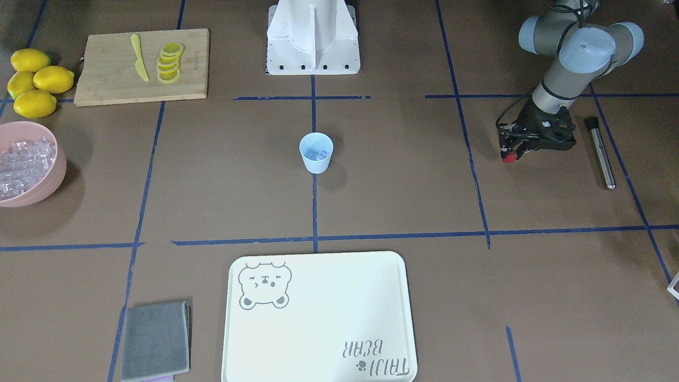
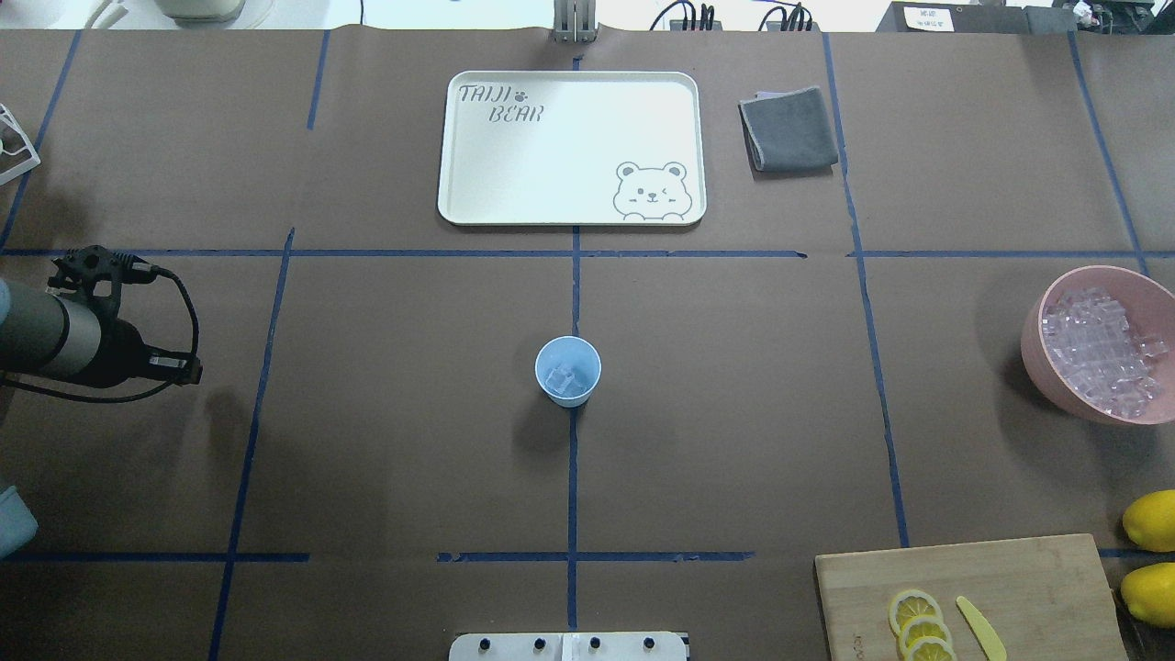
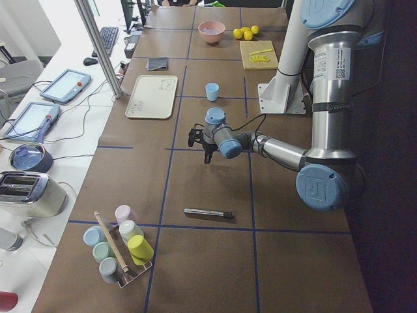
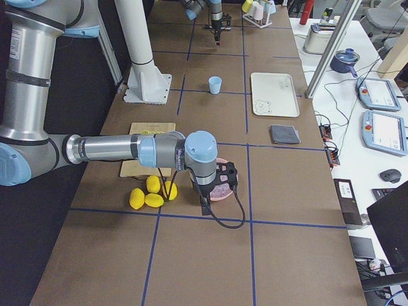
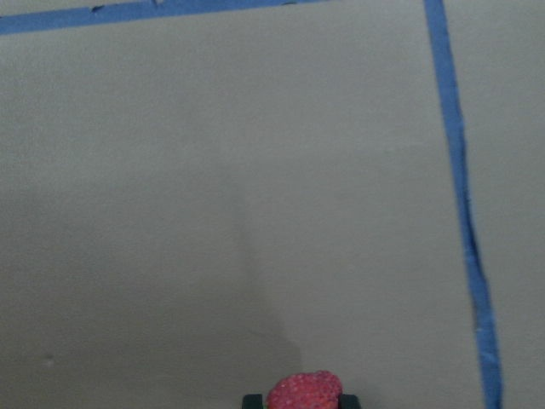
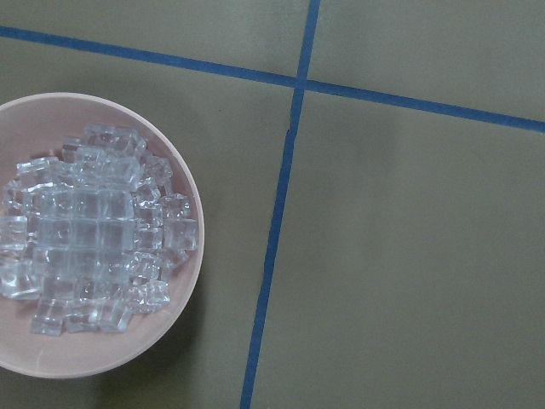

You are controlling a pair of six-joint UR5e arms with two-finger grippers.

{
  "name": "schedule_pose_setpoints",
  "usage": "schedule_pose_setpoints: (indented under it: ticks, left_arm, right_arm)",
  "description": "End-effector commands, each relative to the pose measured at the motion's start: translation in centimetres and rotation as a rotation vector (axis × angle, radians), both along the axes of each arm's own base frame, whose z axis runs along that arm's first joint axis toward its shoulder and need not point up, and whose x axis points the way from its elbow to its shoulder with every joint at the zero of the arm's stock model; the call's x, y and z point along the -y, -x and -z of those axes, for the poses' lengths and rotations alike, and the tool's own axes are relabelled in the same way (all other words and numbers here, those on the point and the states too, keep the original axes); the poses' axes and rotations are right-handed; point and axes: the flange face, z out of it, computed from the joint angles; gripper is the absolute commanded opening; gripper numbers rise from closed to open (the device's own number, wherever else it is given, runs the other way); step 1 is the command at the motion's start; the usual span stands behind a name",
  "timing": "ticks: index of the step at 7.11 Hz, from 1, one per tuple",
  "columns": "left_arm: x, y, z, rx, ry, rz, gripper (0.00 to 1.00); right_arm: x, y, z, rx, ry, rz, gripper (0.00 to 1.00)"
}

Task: Mash ice and strawberries in cup
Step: 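Close the left gripper on the red strawberry and lift, then carry the strawberry with the left gripper over the light-blue cup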

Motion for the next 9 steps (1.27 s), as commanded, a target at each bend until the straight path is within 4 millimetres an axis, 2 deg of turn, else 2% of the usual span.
schedule_pose_setpoints:
  ticks: [1,2,3,5,6,7,8,9]
  left_arm:
    - [1.7,-2.0,9.5,0.001,0.076,0.06,0.04]
    - [3.2,-4.4,15.6,-0.005,0.119,0.09,0.04]
    - [3.6,-7.3,21.6,-0.007,0.158,0.097,0.05]
    - [2.2,-12.5,29.0,-0.062,0.28,0.163,0.05]
    - [1.5,-16.9,32.6,-0.092,0.334,0.176,0.05]
    - [1.6,-20.8,36.3,-0.105,0.353,0.209,0.05]
    - [1.1,-24.2,37.5,-0.106,0.368,0.225,0.05]
    - [0.6,-26.9,37.6,-0.126,0.358,0.236,0.05]
  right_arm:
    - [0.0,0.0,0.0,0.0,0.0,-0.001,0.99]
    - [0.0,0.0,-0.1,0.002,0.003,-0.001,0.99]
    - [0.0,0.0,-0.1,0.002,0.003,-0.001,0.99]
    - [0.0,0.0,-0.1,0.0,0.002,0.0,0.99]
    - [0.0,0.0,0.1,0.001,-0.001,0.0,0.99]
    - [-0.1,0.0,0.0,0.002,0.0,0.0,0.99]
    - [-0.1,0.0,0.0,0.002,0.002,0.0,0.99]
    - [-0.1,0.0,0.1,0.001,-0.001,0.0,0.99]
